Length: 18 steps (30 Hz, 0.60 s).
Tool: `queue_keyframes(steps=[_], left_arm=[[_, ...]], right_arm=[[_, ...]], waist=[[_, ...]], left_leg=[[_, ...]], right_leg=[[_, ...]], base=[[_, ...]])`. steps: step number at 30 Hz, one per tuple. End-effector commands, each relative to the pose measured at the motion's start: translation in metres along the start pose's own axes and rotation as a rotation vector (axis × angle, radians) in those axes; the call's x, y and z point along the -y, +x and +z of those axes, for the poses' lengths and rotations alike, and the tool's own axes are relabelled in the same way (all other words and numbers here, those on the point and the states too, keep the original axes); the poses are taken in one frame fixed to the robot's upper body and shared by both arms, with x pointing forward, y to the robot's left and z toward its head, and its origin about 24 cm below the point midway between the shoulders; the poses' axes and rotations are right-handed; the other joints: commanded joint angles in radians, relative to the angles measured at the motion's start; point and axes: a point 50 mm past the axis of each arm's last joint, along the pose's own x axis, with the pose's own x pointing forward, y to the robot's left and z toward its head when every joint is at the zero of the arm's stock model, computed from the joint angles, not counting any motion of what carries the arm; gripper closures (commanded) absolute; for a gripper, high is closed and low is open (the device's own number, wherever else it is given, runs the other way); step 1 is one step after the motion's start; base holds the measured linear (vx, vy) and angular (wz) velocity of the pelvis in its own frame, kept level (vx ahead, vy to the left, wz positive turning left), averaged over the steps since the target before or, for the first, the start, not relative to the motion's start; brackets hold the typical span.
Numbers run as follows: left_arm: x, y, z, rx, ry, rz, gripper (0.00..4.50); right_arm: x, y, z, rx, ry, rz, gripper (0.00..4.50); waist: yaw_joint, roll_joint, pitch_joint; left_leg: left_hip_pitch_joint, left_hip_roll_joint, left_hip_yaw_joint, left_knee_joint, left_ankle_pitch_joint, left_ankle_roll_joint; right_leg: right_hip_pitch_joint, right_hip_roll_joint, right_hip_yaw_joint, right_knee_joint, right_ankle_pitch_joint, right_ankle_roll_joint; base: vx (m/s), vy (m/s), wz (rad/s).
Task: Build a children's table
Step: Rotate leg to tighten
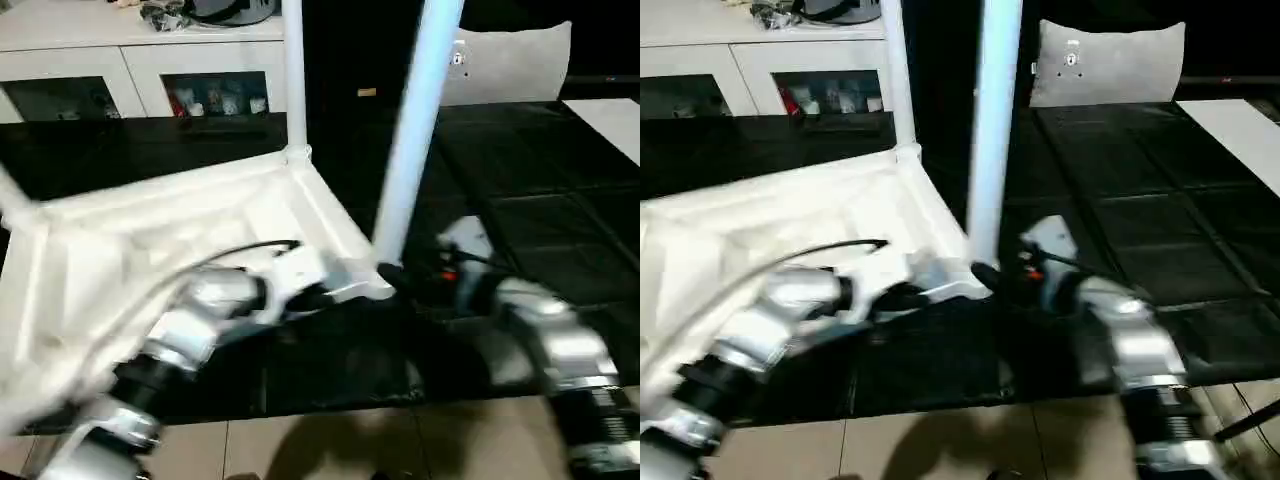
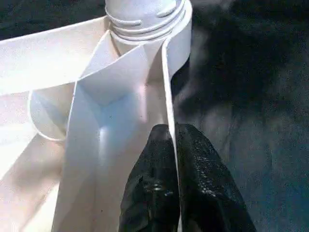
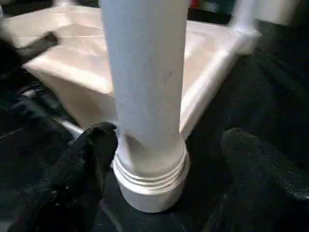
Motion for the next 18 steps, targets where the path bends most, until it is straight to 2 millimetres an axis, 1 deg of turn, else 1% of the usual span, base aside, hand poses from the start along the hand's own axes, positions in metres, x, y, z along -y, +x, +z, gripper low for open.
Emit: queue_keyframes(steps=[1,3,4,6,7,8,9,12,13,14,15,16,17,18], left_arm=[[0.003,-0.002,0.01,0.039,0.087,-0.109,4.5],[0.004,-0.004,0.008,0.03,0.093,-0.136,4.5],[0.004,-0.007,0.007,0.019,0.104,-0.162,4.5],[0.006,-0.011,0.007,0.021,0.141,-0.246,4.5],[0.006,-0.012,0.007,0.022,0.144,-0.252,4.5],[0.007,-0.012,0.007,0.025,0.151,-0.267,4.5],[0.009,-0.012,0.008,0.029,0.163,-0.295,4.5],[0.014,-0.012,0.01,0.041,0.197,-0.36,4.5],[0.014,-0.012,0.01,0.041,0.198,-0.362,4.5],[0.015,-0.011,0.011,0.041,0.209,-0.376,4.5],[0.016,-0.011,0.011,0.041,0.215,-0.383,4.5],[0.016,-0.01,0.012,0.042,0.218,-0.387,4.5],[0.017,-0.01,0.012,0.047,0.221,-0.401,4.5],[0.017,-0.01,0.012,0.047,0.221,-0.401,4.5]], right_arm=[[-0.005,-0.004,0.003,-0.011,-0.045,0.107,0.71],[-0.005,-0.006,0.003,-0.018,-0.057,0.137,0.71],[-0.005,-0.008,0.003,-0.027,-0.073,0.16,0.71],[-0.007,-0.011,0.004,-0.05,-0.084,0.268,0.71],[-0.007,-0.011,0.004,-0.051,-0.084,0.277,0.71],[-0.008,-0.012,0.004,-0.054,-0.082,0.299,0.86],[-0.01,-0.012,0.004,-0.065,-0.073,0.342,0.97],[-0.016,-0.013,0.003,-0.106,-0.063,0.451,1.08],[-0.016,-0.013,0.002,-0.108,-0.063,0.457,1.28],[-0.018,-0.012,0.001,-0.114,-0.076,0.482,1.37],[-0.018,-0.011,0.001,-0.114,-0.087,0.484,1.44],[-0.019,-0.009,0.0,-0.115,-0.083,0.49,1.44],[-0.021,-0.008,-0.001,-0.113,-0.079,0.512,1.51],[-0.021,-0.008,-0.001,-0.113,-0.079,0.512,1.72]], waist=[[0.002,-0.003,-0.065],[0.012,-0.003,-0.067],[0.013,-0.003,-0.067],[0.016,-0.005,-0.067],[0.018,-0.004,-0.066],[0.019,-0.004,-0.066],[0.021,-0.006,-0.066],[0.027,-0.006,-0.066],[0.031,-0.006,-0.067],[0.034,-0.006,-0.066],[0.034,-0.008,-0.066],[0.035,-0.007,-0.066],[0.035,-0.01,-0.066],[0.036,-0.009,-0.066]], left_leg=[[-0.014,0.008,0.015,-0.065,-0.162,0.091],[-0.013,0.012,0.017,-0.064,-0.151,0.088],[-0.014,0.013,0.016,-0.065,-0.15,0.087],[-0.014,0.013,0.016,-0.065,-0.157,0.088],[-0.014,0.012,0.017,-0.064,-0.16,0.092],[-0.015,0.013,0.018,-0.064,-0.157,0.093],[-0.015,0.013,0.018,-0.064,-0.16,0.092],[-0.015,0.015,0.018,-0.064,-0.155,0.094],[-0.014,0.016,0.019,-0.063,-0.153,0.093],[-0.013,0.016,0.018,-0.064,-0.156,0.089],[-0.014,0.016,0.018,-0.065,-0.157,0.084],[-0.013,0.016,0.018,-0.065,-0.159,0.082],[-0.014,0.016,0.018,-0.065,-0.163,0.08],[-0.014,0.015,0.017,-0.065,-0.16,0.078]], right_leg=[[0.073,-0.046,0.045,-0.069,-0.322,-0.152],[0.071,-0.046,0.049,-0.062,-0.291,-0.169],[0.072,-0.046,0.049,-0.06,-0.284,-0.173],[0.073,-0.047,0.048,-0.06,-0.283,-0.175],[0.073,-0.046,0.048,-0.059,-0.284,-0.177],[0.073,-0.046,0.048,-0.059,-0.283,-0.179],[0.073,-0.046,0.048,-0.06,-0.292,-0.177],[0.074,-0.046,0.048,-0.059,-0.297,-0.178],[0.072,-0.047,0.049,-0.059,-0.293,-0.18],[0.071,-0.047,0.049,-0.059,-0.298,-0.181],[0.072,-0.048,0.049,-0.06,-0.308,-0.175],[0.071,-0.049,0.049,-0.06,-0.315,-0.173],[0.072,-0.048,0.049,-0.061,-0.325,-0.168],[0.073,-0.049,0.049,-0.061,-0.327,-0.165]], base=[[0.0,0.0,0.0],[0.0,0.0,0.0],[0.0,0.0,0.0],[0.0,0.0,0.0],[0.0,0.0,0.0],[0.0,0.0,0.0],[0.0,0.0,0.0],[0.0,0.0,0.0],[0.0,0.0,0.0],[0.0,0.0,0.0],[0.0,0.0,0.0],[0.0,0.0,0.0],[0.0,0.0,0.0],[0.0,0.0,0.0]])
